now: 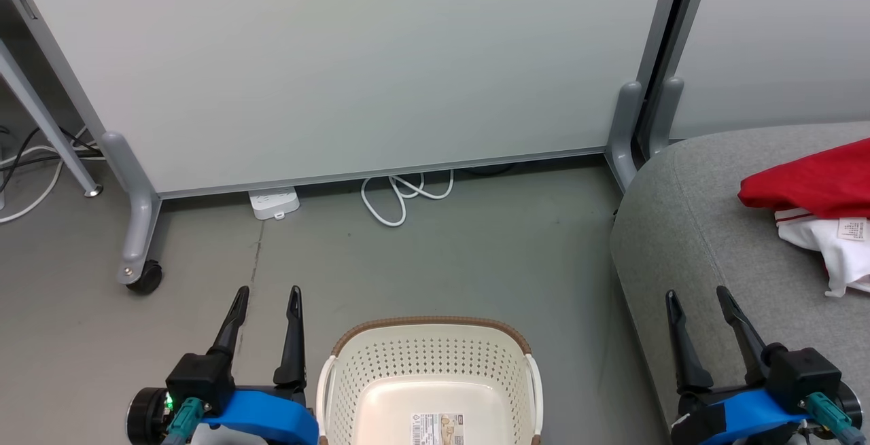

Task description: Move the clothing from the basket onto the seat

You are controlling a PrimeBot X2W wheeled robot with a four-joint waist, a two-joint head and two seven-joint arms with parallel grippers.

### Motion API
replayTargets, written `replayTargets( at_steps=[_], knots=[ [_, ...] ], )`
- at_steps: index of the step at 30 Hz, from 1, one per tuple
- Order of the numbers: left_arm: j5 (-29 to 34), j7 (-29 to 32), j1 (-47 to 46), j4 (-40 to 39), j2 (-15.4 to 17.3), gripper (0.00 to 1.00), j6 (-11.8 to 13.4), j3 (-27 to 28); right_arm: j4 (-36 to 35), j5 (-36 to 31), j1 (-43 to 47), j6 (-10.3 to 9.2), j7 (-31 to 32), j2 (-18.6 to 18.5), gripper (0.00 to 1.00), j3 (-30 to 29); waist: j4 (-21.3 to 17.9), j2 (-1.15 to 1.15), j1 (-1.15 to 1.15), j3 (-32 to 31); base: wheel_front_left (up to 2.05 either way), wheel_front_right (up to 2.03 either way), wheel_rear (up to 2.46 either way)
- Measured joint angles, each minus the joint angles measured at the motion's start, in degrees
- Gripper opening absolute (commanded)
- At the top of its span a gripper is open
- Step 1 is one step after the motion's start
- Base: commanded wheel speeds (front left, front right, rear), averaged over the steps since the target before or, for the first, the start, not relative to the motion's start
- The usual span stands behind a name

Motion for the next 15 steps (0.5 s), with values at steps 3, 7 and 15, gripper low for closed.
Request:
replayTargets(
  at_steps=[3, 7, 15],
  knots=[
    [0.0, 0.0, 0.0, 0.1, 0.0, 1.00, 0.3, -0.1, 0.1, 0.4, 0.0, 0.00, 0.0, 0.0, 1.00, 0.0, 0.1, 0.00, 0.00, -0.1, 0.00, 0.00, 0.00],
    [0.2, 0.0, 0.0, 0.2, 0.0, 1.00, 0.5, -0.2, 0.1, 0.6, 0.1, 0.00, 0.0, 0.1, 1.00, 0.2, 0.1, 0.00, 0.00, -0.1, 0.00, 0.00, 0.00],
    [0.1, 0.4, 1.8, 2.4, 0.0, 0.00, 0.5, -0.4, 2.5, 1.1, 1.0, 0.00, 0.2, 0.2, 0.00, 0.3, 0.1, 0.00, 0.00, 0.0, 0.00, 0.00, 0.00]
  ],
)
